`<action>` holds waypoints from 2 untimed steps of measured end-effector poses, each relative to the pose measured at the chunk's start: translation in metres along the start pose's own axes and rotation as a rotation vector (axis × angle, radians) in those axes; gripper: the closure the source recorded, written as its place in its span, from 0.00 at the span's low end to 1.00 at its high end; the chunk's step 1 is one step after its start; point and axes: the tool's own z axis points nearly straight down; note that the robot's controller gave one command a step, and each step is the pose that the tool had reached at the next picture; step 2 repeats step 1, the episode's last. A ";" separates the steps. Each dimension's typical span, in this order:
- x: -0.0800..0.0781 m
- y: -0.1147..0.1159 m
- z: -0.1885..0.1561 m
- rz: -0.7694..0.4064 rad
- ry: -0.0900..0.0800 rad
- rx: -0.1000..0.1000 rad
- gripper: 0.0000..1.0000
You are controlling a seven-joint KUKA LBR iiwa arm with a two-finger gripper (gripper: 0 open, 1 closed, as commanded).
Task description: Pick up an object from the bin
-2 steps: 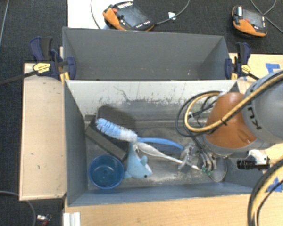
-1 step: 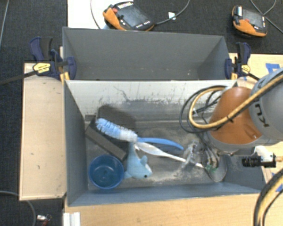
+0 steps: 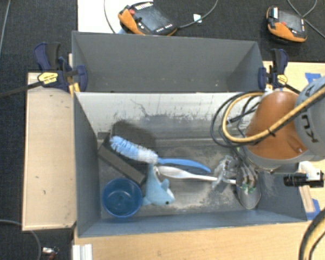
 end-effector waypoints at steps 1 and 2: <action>-0.001 0.000 -0.017 -0.003 -0.005 -0.002 1.00; -0.001 0.000 -0.017 -0.003 -0.005 -0.002 1.00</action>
Offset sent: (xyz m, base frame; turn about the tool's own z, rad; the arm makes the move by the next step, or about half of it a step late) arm 0.0005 0.0001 0.0495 -0.0016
